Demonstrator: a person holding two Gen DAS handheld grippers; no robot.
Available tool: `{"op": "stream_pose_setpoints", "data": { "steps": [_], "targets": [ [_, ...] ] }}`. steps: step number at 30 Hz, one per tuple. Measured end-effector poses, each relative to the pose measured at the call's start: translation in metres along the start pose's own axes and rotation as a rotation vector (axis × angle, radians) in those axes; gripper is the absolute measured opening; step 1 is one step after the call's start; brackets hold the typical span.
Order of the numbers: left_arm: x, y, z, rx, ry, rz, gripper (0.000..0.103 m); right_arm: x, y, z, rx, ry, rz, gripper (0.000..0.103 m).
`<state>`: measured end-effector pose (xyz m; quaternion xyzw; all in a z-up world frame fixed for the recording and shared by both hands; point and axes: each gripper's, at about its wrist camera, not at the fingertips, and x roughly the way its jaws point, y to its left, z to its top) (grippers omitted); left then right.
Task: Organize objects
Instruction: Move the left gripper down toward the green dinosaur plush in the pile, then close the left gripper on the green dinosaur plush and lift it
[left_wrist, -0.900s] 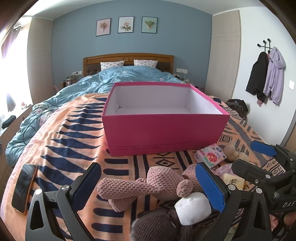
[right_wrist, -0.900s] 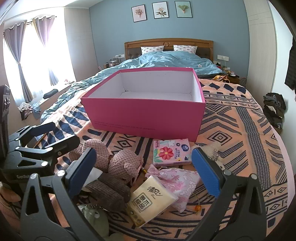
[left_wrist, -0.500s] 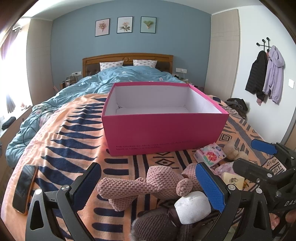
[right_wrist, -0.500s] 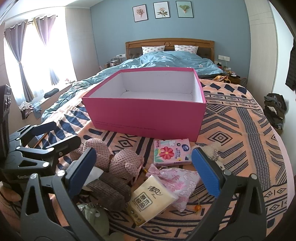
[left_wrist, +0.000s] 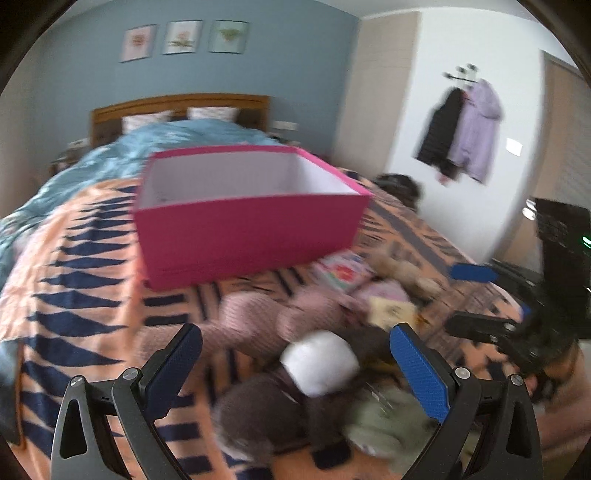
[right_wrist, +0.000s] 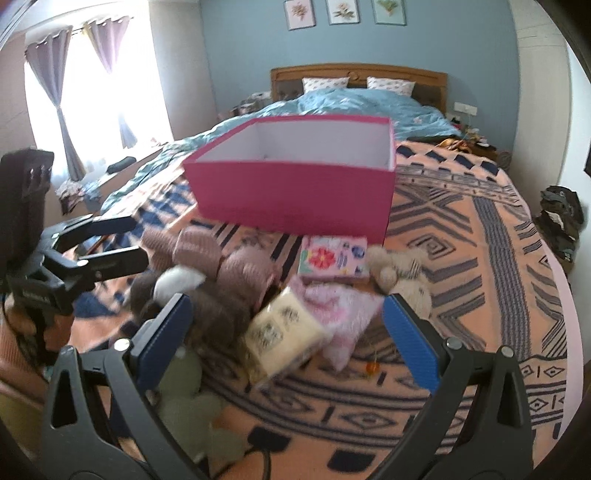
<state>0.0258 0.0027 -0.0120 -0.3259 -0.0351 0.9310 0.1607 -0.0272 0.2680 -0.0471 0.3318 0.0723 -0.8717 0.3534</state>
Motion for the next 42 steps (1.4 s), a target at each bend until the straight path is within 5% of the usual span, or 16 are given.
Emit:
{"op": "stream_pose_setpoints", "data": {
  "steps": [10,17,19,22,26,30,35,42],
  "targets": [
    [0.013,-0.039,-0.027,0.134,0.113,-0.148,0.102,-0.03,-0.008,-0.023,-0.014,0.023,0.027,0.103],
    [0.017,-0.058,-0.036,0.189,0.151,-0.239,0.091,-0.037,-0.004,-0.041,-0.013,0.049,0.054,0.103],
    [0.02,-0.06,-0.038,0.192,0.173,-0.264,0.081,-0.036,-0.003,-0.043,-0.007,0.056,0.071,0.103],
    [0.023,-0.059,-0.043,0.201,0.192,-0.247,0.079,-0.034,0.002,-0.048,-0.012,0.066,0.104,0.103],
    [0.028,-0.045,-0.041,0.139,0.203,-0.225,0.061,-0.03,0.007,-0.055,-0.012,0.086,0.146,0.103],
    [0.033,-0.034,-0.037,0.06,0.196,-0.241,0.058,-0.024,0.012,-0.061,-0.007,0.108,0.187,0.101],
    [0.033,-0.031,-0.024,0.036,0.141,-0.153,0.049,-0.017,0.018,-0.068,0.0,0.131,0.229,0.096],
    [0.044,-0.034,-0.022,0.01,0.175,-0.148,0.055,-0.012,0.025,-0.071,0.032,0.126,0.285,0.082]
  ]
}}
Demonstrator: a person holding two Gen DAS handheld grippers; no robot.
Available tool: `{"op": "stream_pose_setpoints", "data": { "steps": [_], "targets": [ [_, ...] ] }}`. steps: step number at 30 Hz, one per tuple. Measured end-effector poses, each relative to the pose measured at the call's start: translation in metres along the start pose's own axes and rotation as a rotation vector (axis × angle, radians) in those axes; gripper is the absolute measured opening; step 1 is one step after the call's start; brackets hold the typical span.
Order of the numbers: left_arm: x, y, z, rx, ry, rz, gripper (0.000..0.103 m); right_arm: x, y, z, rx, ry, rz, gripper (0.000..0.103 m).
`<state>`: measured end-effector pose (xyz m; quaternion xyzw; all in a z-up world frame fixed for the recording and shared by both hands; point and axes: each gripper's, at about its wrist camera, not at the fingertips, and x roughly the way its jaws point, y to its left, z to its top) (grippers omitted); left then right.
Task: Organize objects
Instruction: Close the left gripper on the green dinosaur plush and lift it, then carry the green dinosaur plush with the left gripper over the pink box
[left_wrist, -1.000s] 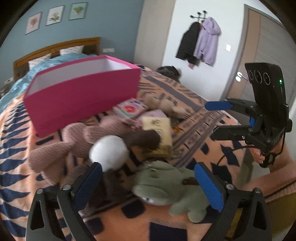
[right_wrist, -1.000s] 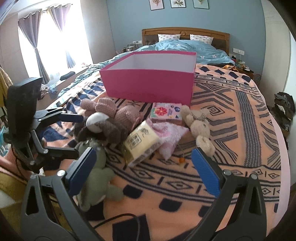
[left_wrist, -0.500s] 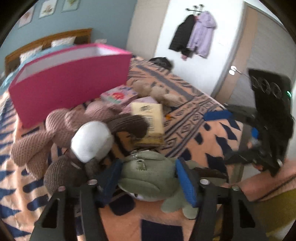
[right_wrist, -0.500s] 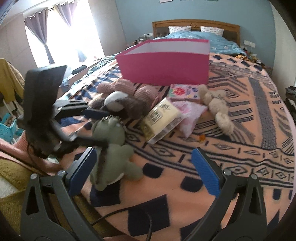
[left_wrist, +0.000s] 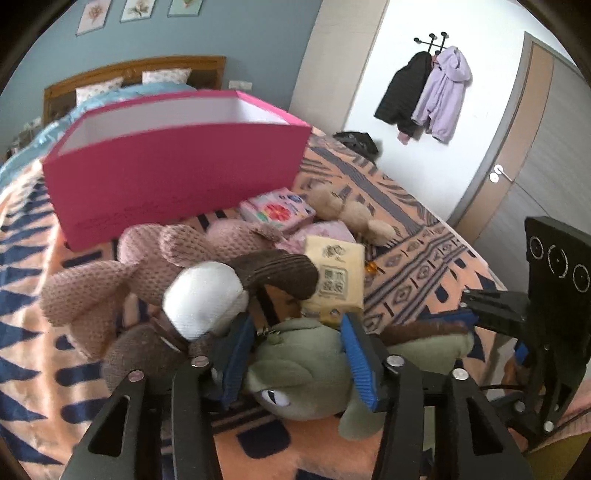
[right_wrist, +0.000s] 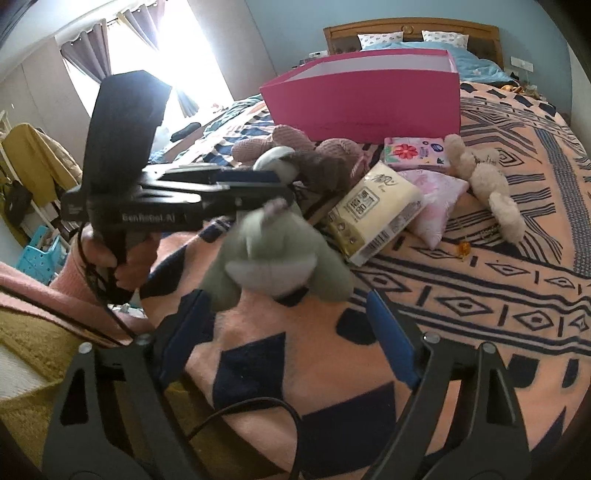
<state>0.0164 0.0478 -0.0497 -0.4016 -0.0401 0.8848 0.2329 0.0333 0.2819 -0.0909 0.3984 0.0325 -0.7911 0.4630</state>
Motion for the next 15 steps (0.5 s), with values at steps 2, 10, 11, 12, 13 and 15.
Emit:
{"op": "stream_pose_setpoints", "data": {
  "steps": [2,10,11,12,13,15],
  "targets": [
    [0.005,-0.001,-0.004,-0.002,0.032,-0.023,0.062,0.004,-0.001,0.001,0.019,0.007,-0.001,0.068],
    [0.001,0.003,-0.008,-0.011,0.071,-0.094,0.065,0.008,-0.015,-0.006,0.046,0.046,-0.008,0.065],
    [0.001,0.004,-0.009,-0.01,0.077,-0.105,0.065,0.009,-0.017,-0.007,0.056,0.053,-0.015,0.065],
    [0.001,0.004,-0.01,-0.013,0.084,-0.119,0.065,0.01,-0.02,-0.01,0.065,0.061,-0.012,0.065],
    [0.001,0.005,-0.012,-0.02,0.091,-0.139,0.065,0.009,-0.021,-0.011,0.075,0.06,-0.004,0.065],
    [0.0,0.007,-0.014,-0.029,0.092,-0.149,0.065,0.009,-0.021,-0.012,0.076,0.054,0.001,0.062]
  ]
}}
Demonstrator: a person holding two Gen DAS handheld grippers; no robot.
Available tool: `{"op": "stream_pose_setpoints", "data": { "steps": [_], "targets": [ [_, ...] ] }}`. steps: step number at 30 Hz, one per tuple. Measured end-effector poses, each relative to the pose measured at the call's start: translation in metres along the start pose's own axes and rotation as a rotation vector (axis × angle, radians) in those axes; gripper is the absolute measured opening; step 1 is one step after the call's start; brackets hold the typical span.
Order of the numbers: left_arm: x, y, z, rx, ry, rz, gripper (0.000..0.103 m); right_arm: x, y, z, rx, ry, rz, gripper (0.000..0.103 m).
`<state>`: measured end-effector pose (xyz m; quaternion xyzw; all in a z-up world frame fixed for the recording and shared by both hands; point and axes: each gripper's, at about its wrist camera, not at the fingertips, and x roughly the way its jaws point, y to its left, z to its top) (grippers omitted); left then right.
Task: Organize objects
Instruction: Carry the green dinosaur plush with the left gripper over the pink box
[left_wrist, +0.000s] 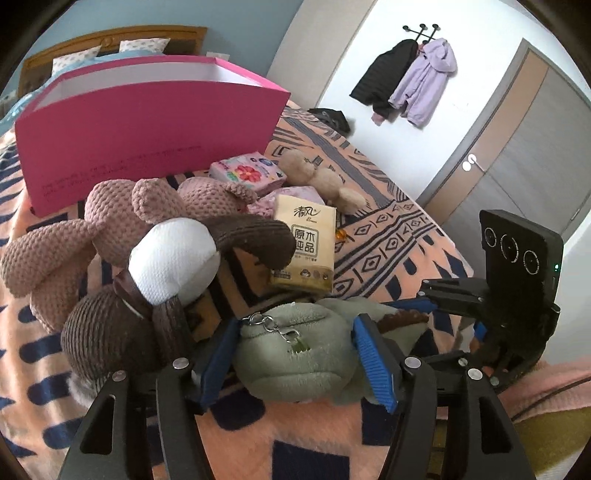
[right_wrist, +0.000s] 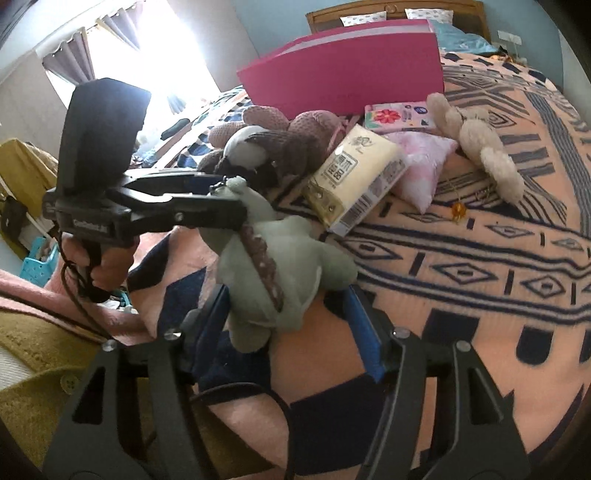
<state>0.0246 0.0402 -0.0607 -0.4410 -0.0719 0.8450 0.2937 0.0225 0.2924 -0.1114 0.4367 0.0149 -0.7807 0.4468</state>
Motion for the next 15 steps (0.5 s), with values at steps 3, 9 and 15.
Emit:
{"op": "stream_pose_setpoints", "data": {
  "steps": [3,9,15],
  "targets": [
    [0.0,-0.002,0.0,-0.017,0.004,0.003,0.065,-0.004,0.006,0.004,-0.021,-0.017,0.008,0.046],
    [-0.02,-0.006,0.005,-0.055,-0.057,-0.006,0.064,-0.015,0.021,0.019,-0.112,-0.053,-0.037,0.046],
    [-0.048,-0.01,0.019,-0.055,-0.16,0.011,0.064,-0.031,0.036,0.046,-0.214,-0.133,-0.061,0.046]
  ]
}}
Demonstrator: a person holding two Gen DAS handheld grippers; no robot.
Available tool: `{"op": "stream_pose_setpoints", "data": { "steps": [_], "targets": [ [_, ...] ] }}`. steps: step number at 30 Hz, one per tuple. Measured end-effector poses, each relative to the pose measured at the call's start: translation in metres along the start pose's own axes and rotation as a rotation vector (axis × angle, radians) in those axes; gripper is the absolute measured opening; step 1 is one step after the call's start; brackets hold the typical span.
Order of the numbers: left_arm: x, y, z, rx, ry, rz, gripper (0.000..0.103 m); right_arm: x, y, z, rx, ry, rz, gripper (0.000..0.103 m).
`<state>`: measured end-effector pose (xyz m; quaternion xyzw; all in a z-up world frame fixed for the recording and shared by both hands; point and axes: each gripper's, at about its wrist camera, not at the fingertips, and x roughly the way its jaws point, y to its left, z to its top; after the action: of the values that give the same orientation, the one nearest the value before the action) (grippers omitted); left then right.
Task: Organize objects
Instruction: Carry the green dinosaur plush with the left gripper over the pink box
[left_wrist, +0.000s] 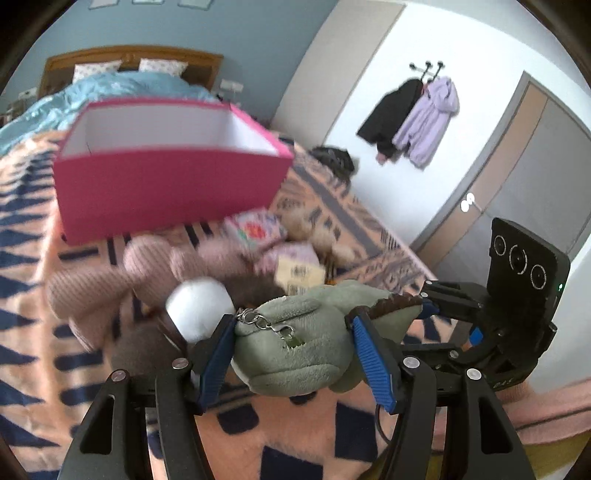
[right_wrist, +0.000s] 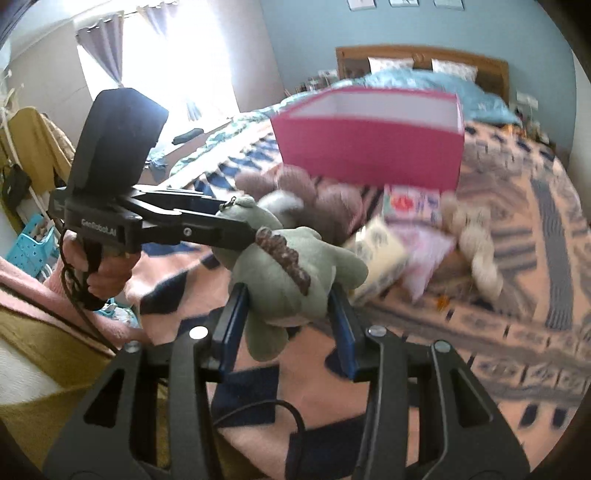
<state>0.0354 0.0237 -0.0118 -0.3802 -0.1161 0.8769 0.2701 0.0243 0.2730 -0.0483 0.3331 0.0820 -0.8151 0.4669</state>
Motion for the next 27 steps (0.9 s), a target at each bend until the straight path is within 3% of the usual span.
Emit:
{"op": "stream_pose_setpoints", "data": {
  "steps": [11,14,27],
  "targets": [
    [-0.034,0.024,0.05,-0.004,-0.158,0.108,0.064,0.013,-0.005,0.073,-0.152,-0.118,-0.045,0.046],
    [-0.033,0.033,0.062,-0.012,-0.17,0.128,0.064,0.025,-0.012,0.091,-0.161,-0.117,-0.07,0.046],
    [-0.031,0.067,0.114,-0.015,-0.219,0.228,0.064,0.054,-0.035,0.147,-0.119,-0.13,-0.021,0.046]
  ]
}}
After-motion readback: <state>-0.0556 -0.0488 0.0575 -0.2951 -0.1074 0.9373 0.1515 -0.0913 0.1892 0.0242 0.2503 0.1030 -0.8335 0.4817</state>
